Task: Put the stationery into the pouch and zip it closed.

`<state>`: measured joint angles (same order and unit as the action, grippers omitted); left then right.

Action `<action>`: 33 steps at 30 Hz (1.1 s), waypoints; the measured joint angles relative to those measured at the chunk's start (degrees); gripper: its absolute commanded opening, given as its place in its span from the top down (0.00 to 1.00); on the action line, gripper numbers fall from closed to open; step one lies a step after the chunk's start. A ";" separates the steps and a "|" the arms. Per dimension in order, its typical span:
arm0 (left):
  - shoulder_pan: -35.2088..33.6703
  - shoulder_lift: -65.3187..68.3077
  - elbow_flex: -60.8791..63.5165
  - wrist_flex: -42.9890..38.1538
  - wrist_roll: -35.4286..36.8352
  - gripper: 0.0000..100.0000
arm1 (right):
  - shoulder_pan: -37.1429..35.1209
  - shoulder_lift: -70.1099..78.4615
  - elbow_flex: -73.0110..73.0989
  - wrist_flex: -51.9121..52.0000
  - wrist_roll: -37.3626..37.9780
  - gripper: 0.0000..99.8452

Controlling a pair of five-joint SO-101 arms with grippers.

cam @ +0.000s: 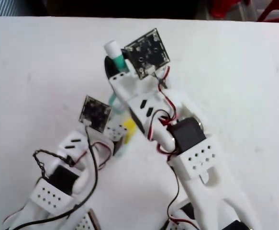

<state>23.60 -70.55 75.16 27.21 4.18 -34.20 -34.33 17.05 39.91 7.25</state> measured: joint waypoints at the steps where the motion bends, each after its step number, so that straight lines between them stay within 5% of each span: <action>1: 0.00 0.00 0.00 0.00 0.00 0.80 | 0.00 0.09 0.09 -0.18 -0.88 0.98; 12: -2.81 0.00 0.00 0.00 0.00 0.80 | 0.00 -0.79 5.19 -2.73 -5.27 0.98; 23: -2.81 0.00 0.09 0.09 0.09 0.80 | 0.44 -22.51 17.76 2.99 -5.27 0.98; 33: -2.90 0.09 0.09 0.09 0.09 0.80 | 0.62 -30.07 23.03 6.07 0.88 0.98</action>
<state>20.70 -70.46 75.25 27.30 4.26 -33.58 -64.40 40.09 45.98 8.13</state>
